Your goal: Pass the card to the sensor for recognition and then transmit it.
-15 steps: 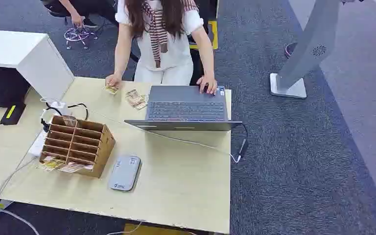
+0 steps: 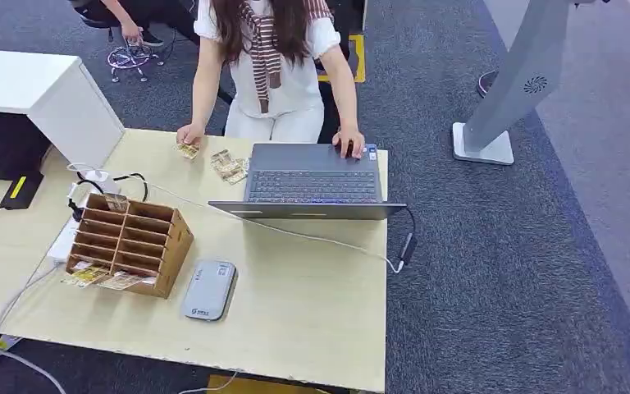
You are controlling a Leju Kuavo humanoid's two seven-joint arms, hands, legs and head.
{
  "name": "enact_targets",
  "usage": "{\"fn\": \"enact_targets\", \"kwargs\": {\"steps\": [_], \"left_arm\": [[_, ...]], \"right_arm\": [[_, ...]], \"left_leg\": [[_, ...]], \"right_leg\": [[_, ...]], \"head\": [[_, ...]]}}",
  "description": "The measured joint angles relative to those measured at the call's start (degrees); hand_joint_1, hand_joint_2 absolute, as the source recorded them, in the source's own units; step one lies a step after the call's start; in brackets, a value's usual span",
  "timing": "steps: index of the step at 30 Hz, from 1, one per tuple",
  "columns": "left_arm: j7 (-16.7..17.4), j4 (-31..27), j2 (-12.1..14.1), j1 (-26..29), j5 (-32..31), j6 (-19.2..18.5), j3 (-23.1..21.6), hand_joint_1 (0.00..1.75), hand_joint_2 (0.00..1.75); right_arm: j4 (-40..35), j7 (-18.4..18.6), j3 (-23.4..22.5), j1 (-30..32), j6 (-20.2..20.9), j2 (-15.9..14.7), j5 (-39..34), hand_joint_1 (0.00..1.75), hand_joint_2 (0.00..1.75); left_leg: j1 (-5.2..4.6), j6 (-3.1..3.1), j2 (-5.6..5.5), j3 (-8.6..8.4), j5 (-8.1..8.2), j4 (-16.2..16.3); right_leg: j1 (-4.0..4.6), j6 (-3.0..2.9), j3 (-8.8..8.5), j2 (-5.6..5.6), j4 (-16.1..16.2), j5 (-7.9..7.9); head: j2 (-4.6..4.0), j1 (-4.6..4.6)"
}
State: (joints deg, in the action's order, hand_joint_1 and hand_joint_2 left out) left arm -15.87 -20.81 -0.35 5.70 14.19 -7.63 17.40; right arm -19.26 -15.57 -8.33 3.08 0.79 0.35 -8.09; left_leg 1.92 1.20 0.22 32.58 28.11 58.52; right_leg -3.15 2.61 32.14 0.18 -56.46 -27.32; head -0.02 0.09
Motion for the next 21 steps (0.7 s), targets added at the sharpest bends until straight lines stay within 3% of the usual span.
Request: {"fn": "enact_targets", "kwargs": {"steps": [1, 2, 9, 13, 21], "left_arm": [[-1.2, 0.0, 0.0, -0.1, 0.5, -0.6, 0.9, 0.00, 1.75], [-2.4, 0.0, 0.0, -0.2, 0.8, -1.1, 1.9, 0.00, 1.75], [-10.0, -2.3, -2.0, -0.2, -0.4, -6.0, 10.1, 0.00, 1.75], [-11.1, -3.9, -2.9, -0.1, -1.8, -7.6, 11.9, 0.00, 1.75], [-14.2, -16.2, -6.8, 3.7, -3.6, -10.0, 15.1, 0.00, 1.75]], "right_arm": [[0.3, -0.7, -0.7, -0.1, 0.3, 0.0, -0.6, 0.00, 0.00], [0.7, -1.2, -1.3, -0.3, 0.3, 0.0, -1.0, 0.00, 1.75], [2.9, -1.6, -5.4, -1.1, -1.6, 0.9, -3.7, 0.00, 1.75], [3.3, -0.5, -5.9, -1.1, -2.9, 1.2, -3.7, 0.00, 1.75], [4.7, 4.9, -7.0, -1.1, -8.2, 2.6, -3.4, 0.00, 1.75]], "left_leg": [[0.00, 0.00, 0.00, 0.00, 0.00, 0.0], [0.00, 0.00, 0.00, 0.00, 0.00, 0.0], [0.00, 0.00, 0.00, 0.00, 0.00, 0.0], [0.00, 0.00, 0.02, -0.01, 0.00, 0.0], [0.00, -0.02, -0.01, 0.01, 0.02, 0.0]], "right_leg": [[0.00, 0.00, 0.00, 0.00, 0.0, 0.00], [0.00, 0.00, 0.00, 0.00, 0.0, 0.00], [0.00, 0.00, 0.01, 0.00, 0.0, 0.00], [0.00, 0.00, 0.02, 0.03, 0.0, 0.00], [0.00, 0.00, 0.01, 0.00, 0.0, -0.01]], "head": [[0.00, 0.00], [0.00, 0.00], [0.00, 0.00], [0.00, -0.02], [0.00, 0.00]]}}
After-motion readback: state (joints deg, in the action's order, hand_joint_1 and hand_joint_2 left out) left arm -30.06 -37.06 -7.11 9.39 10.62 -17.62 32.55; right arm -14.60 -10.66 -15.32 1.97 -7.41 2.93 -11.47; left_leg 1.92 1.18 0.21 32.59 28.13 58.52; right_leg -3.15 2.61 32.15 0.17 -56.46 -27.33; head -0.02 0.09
